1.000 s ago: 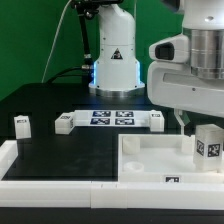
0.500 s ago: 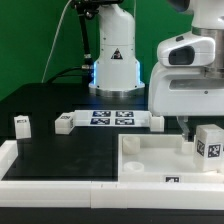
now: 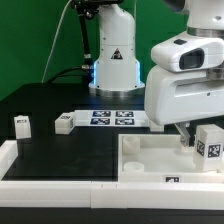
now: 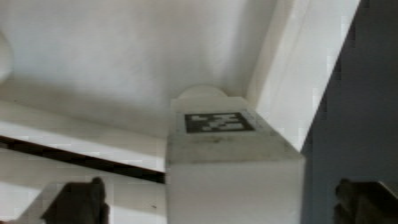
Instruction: Assemble one leg
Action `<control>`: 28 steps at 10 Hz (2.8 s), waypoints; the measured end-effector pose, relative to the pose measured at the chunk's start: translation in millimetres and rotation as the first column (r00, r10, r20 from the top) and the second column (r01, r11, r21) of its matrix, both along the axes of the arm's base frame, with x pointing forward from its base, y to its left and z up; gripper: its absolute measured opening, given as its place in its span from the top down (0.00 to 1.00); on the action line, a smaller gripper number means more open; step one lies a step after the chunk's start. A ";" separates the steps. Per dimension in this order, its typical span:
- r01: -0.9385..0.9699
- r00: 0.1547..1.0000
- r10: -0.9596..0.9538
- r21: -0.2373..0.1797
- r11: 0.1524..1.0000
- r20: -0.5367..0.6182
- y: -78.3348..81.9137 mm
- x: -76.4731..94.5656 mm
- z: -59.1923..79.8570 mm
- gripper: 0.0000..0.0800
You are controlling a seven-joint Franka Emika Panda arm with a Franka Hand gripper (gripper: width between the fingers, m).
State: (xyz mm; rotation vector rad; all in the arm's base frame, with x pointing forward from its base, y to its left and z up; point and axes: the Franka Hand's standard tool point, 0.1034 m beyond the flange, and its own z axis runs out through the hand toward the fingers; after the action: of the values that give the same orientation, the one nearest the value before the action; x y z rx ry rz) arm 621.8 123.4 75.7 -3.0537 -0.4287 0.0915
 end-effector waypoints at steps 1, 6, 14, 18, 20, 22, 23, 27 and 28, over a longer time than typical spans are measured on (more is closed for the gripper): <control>0.000 1.000 0.000 0.000 1.000 0.000 0.0 0.0 0.0 0.33; 0.152 0.988 -0.152 -0.011 0.988 -0.007 -1.0 -0.1 -0.3 0.64; 0.930 0.357 -0.934 -0.083 0.358 -0.017 -4.1 0.6 -1.2 0.64; 0.991 -0.074 -0.997 -0.114 -0.073 -0.011 -6.0 1.7 -0.6 0.64; 0.986 -0.119 -0.993 -0.117 -0.117 -0.010 -5.3 1.6 -0.7 0.52; 0.994 -0.020 -1.000 -0.109 -0.018 -0.018 -5.6 1.9 -0.6 0.31; 0.994 0.031 -0.999 -0.105 0.033 -0.019 -5.5 2.1 -0.4 0.22; 0.854 0.515 -0.856 -0.059 0.516 -0.033 -2.2 1.4 -0.5 0.19; 0.796 0.603 -0.797 -0.053 0.604 -0.031 -1.4 0.9 -0.7 0.19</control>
Offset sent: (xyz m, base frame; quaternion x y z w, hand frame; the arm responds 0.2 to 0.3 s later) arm 0.0000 0.0000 0.0000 0.0000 0.0000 0.0899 0.9960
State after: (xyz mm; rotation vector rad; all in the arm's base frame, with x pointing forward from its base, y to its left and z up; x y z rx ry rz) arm 622.6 122.0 75.0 -2.9281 0.9802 0.1281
